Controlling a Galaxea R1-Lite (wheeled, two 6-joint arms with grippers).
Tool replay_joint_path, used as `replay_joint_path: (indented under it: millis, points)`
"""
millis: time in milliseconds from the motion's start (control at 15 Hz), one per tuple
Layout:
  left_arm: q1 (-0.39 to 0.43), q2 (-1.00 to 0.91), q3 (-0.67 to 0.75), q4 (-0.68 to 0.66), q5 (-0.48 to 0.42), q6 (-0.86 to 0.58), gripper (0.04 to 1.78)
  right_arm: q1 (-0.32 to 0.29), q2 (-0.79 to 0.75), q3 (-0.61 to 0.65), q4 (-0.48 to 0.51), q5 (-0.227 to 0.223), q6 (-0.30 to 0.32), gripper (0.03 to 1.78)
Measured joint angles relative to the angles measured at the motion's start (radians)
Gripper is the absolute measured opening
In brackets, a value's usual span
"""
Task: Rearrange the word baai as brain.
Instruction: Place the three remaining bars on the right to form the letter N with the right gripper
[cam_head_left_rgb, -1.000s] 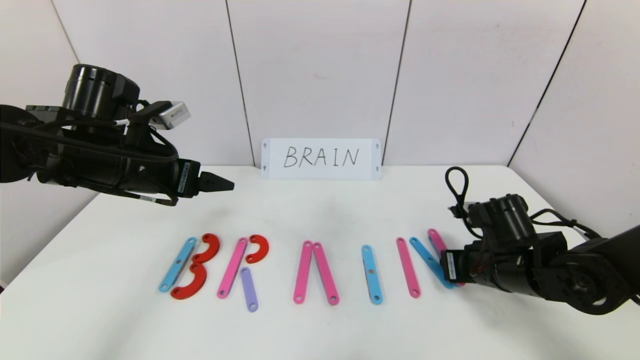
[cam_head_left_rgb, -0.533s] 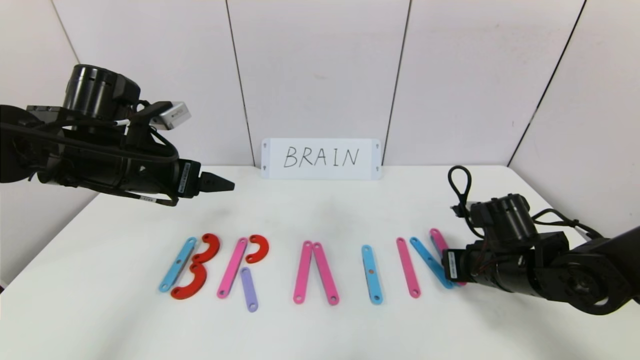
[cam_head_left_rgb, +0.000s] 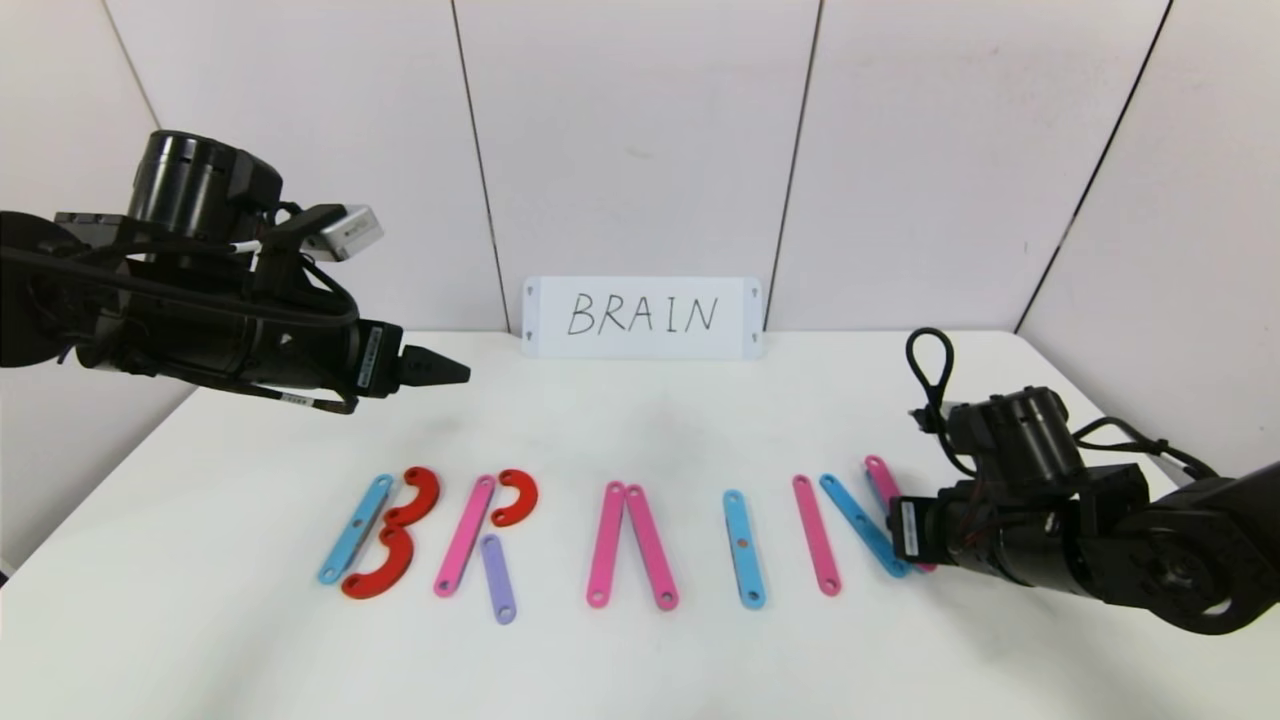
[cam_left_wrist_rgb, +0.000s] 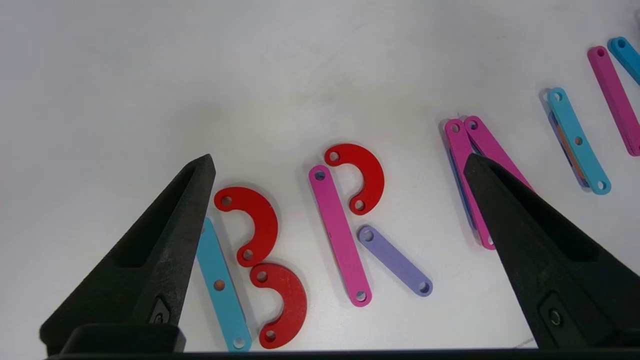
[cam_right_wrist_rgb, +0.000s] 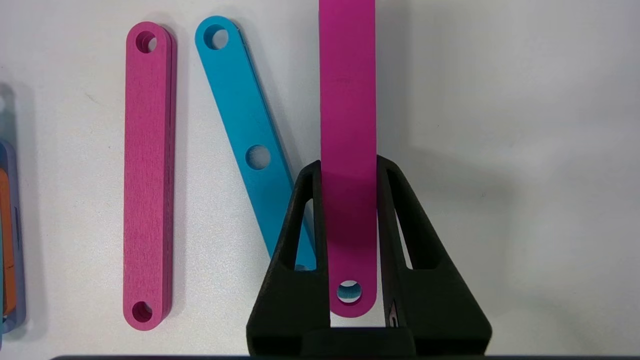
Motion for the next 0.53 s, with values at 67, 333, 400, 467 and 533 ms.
replay_joint_path:
  millis: [67, 333, 400, 467, 533]
  points:
    - [0.0, 0.0, 0.001, 0.0, 0.0, 0.0, 1.74, -0.001, 0.0, 0.0, -0.001, 0.0, 0.0, 0.33]
    - [-0.001, 0.001, 0.001, -0.001, 0.0, 0.0, 1.74, -0.012, 0.002, 0.0, -0.002, 0.0, 0.0, 0.65]
    - [-0.001, 0.001, 0.001, -0.001, 0.0, 0.0, 1.74, -0.013, 0.003, 0.0, -0.002, 0.0, 0.0, 0.81]
    - [-0.001, 0.002, 0.001, 0.0, 0.0, 0.0, 1.74, -0.014, 0.003, 0.0, -0.002, 0.0, 0.0, 0.97]
    - [-0.001, 0.002, 0.001, -0.001, 0.0, 0.0, 1.74, -0.014, 0.002, 0.0, -0.002, 0.0, -0.001, 1.15]
